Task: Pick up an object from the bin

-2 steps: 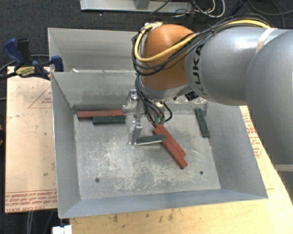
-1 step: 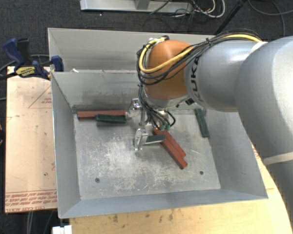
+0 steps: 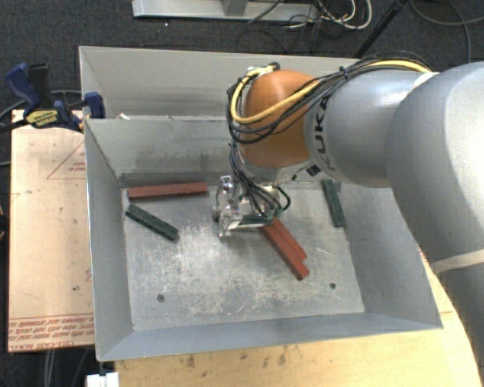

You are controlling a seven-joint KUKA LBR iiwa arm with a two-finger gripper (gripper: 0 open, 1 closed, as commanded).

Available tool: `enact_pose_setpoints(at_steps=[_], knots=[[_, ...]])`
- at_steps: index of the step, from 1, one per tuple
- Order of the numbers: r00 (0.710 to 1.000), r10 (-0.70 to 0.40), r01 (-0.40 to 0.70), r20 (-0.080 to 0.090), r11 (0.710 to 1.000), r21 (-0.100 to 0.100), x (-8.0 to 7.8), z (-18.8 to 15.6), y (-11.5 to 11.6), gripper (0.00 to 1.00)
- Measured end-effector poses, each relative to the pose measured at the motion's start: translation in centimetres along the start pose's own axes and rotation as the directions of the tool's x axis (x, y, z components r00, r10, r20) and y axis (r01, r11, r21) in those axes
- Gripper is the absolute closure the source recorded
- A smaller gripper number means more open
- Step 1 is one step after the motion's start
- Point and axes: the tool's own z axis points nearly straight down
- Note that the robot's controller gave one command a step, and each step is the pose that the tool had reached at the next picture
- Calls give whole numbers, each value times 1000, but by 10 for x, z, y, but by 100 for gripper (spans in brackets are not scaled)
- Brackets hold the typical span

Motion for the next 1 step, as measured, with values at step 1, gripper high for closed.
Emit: enact_pose_setpoints(at_steps=[1], knots=[[1000,0,0,0,1000,0,0,0,0,100]])
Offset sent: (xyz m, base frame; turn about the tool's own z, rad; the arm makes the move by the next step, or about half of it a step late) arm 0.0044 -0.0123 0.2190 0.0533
